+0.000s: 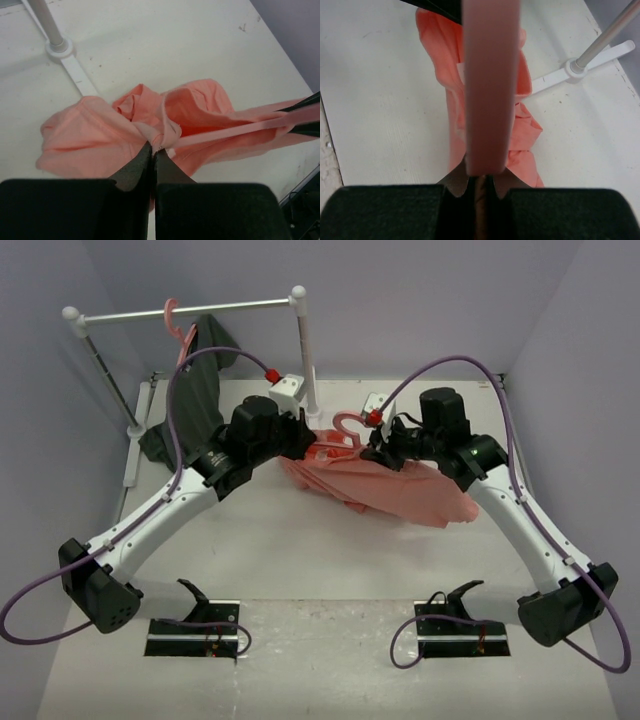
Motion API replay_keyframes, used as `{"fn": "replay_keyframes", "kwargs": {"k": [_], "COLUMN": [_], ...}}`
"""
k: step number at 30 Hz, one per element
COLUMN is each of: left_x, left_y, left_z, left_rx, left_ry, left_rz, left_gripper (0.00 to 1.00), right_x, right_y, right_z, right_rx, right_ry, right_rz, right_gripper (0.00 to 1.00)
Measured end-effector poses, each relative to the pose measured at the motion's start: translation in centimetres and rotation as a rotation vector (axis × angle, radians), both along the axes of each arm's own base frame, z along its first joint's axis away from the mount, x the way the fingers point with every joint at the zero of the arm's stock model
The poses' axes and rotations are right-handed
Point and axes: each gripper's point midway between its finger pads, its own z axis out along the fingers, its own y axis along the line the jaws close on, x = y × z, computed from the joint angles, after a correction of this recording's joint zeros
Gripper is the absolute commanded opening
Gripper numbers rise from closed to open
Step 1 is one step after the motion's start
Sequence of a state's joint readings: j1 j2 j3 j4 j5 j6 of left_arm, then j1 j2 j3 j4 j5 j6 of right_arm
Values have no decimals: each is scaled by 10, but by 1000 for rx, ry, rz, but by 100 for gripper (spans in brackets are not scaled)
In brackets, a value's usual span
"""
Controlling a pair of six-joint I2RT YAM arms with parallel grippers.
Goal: Place the t-shirt on the hanger
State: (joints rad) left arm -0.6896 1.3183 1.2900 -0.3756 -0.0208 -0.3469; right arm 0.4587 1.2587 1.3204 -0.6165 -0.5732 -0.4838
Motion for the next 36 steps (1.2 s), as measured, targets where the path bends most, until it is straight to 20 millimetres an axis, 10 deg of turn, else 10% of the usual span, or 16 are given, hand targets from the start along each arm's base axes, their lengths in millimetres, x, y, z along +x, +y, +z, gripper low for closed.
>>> {"fn": "replay_keyframes", "kwargs": {"k": [5,10,20,29,36], "left_x": [-9,-24,-80,-92,-94], "left_y": [15,4,-52,-84,-91], "left_z": [9,42,116,121,115], "left_rx": [46,12,-185,-243,-267], "left_ry": [-31,-146,-407,-410,-369], "left_rz": [3,-151,-661,-901,-960], "left_gripper": [87,95,69,4,0], "right_x": [-1,-13,-39,-59,-60], "right_y": [-4,-4,-5,-4,-6], "right_z": [2,14,16,20,17], "right_rx": [106,181,224,215,211], "right_ry": [-9,-39,-32,-23,-7], "right_rz": [-8,52,188,313,327], "right_gripper": [0,0,0,0,3]}}
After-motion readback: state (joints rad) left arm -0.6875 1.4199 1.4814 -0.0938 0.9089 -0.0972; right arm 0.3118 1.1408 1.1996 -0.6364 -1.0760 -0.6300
